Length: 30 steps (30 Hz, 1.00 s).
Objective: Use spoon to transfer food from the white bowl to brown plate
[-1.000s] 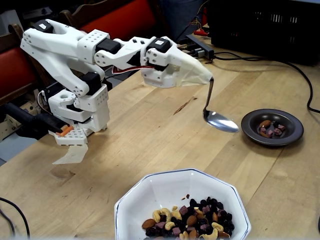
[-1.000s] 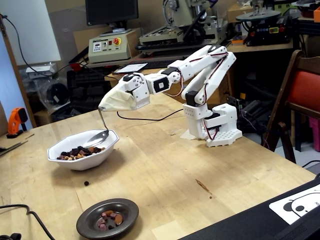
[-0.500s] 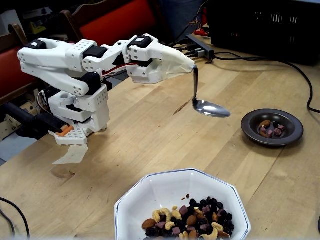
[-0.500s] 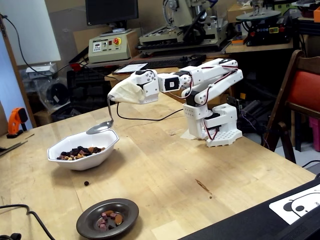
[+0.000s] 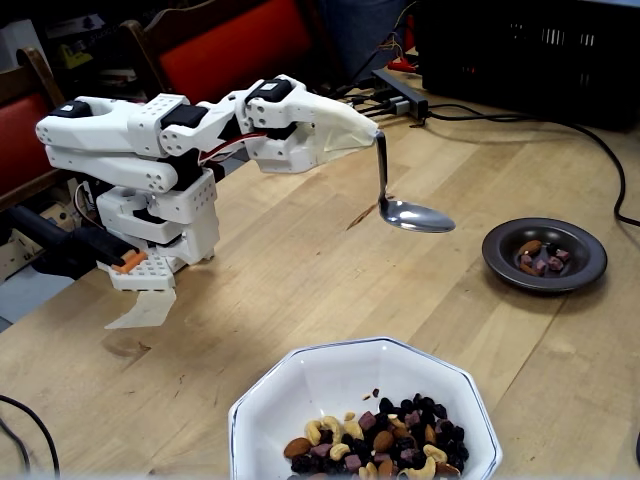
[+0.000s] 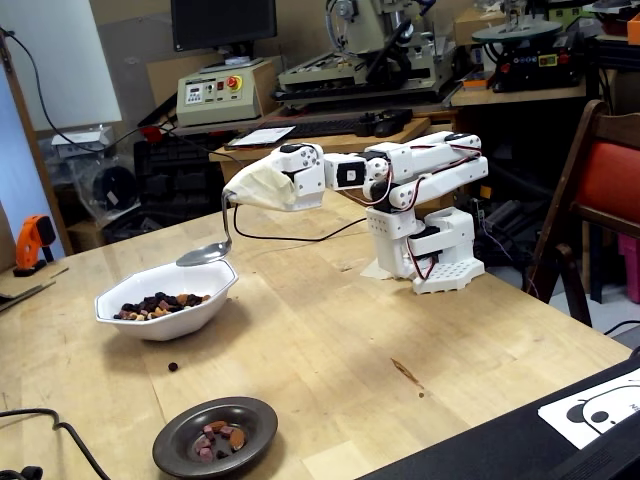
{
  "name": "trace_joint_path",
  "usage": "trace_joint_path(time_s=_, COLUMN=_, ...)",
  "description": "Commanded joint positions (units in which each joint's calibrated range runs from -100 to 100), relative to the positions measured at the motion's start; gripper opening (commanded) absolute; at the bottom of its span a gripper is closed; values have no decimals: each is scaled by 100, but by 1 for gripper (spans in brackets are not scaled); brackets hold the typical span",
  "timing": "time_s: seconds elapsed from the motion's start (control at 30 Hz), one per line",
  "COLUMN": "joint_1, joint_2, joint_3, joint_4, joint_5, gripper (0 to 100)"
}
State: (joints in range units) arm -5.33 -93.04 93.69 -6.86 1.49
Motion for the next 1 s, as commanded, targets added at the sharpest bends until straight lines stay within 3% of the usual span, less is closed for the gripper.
trace_joint_path(time_s=0.0, joint_1=44, joint_2=-28, joint_3=-112, joint_4=-1, joint_5=0, gripper=2)
trace_joint_path(time_s=0.97, joint_1=-8, joint_2=-79, joint_3=543, joint_4=-1, joint_5=-10, gripper=2)
